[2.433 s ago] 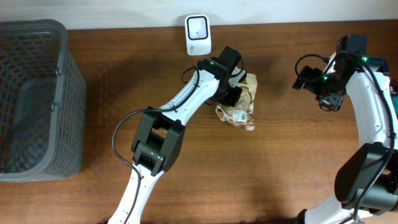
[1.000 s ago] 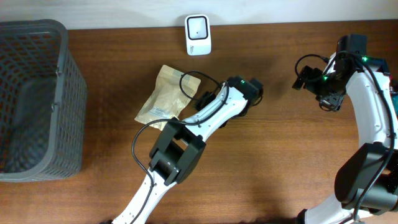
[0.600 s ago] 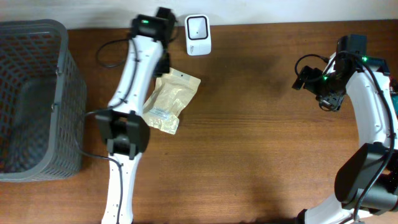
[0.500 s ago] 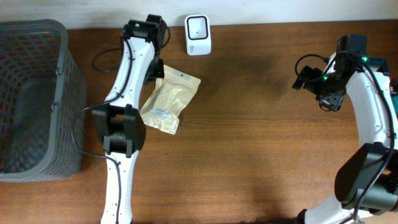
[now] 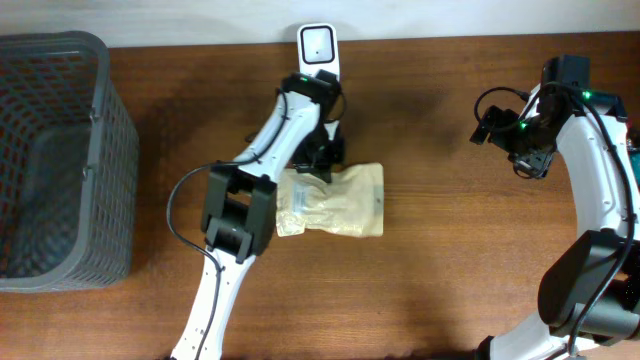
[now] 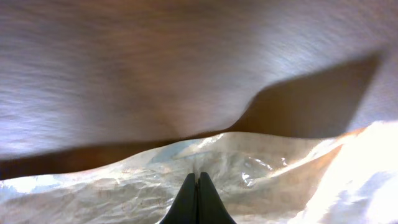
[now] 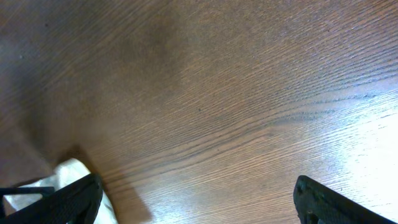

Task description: Scan the item barcode

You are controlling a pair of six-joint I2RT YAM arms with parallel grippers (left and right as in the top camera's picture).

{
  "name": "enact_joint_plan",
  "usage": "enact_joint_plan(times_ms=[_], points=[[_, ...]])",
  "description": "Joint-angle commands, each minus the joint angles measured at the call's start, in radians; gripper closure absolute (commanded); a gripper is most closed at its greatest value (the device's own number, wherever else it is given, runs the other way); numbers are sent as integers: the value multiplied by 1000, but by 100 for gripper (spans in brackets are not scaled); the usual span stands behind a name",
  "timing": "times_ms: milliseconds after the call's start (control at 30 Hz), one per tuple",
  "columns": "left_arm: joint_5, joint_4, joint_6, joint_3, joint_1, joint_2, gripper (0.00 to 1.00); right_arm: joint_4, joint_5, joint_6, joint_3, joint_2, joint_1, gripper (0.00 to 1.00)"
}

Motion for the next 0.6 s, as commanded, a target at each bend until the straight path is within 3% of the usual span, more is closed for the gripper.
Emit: enact_joint_plan(times_ms=[0, 67, 100, 167, 200, 300, 367, 400, 433, 533, 567], points=[[-134, -106, -2, 205, 24, 5, 100, 0, 9, 1, -3, -7, -3, 2], [-285, -188, -3, 396, 86, 5, 98, 0, 9, 1, -3, -7, -3, 2], [-317, -199, -3, 457, 114, 5, 82, 15, 6, 2, -3, -7, -3, 2], [-334, -203, -3, 539, 181, 5, 12, 95, -37, 2, -3, -7, -3, 2], [-331, -198, -3, 548, 211, 5, 1, 83, -109, 1, -3, -7, -3, 2], [-331, -195, -3, 540, 299, 8, 1, 116, -373, 24, -2, -10, -2, 1], [-332, -195, -3, 540, 327, 8, 1, 154, -531, -336, -3, -8, 76, 2], [-332, -195, -3, 540, 333, 8, 1, 116, -473, -505, -3, -6, 142, 2], [-332, -195, -3, 540, 337, 8, 1, 93, -410, -575, -3, 0, 195, 1], [-332, -195, -3, 540, 341, 8, 1, 175, 4, -632, -3, 37, 427, 1], [-332, -195, -3, 540, 340, 8, 1, 197, 48, -633, -3, 45, 472, 2]])
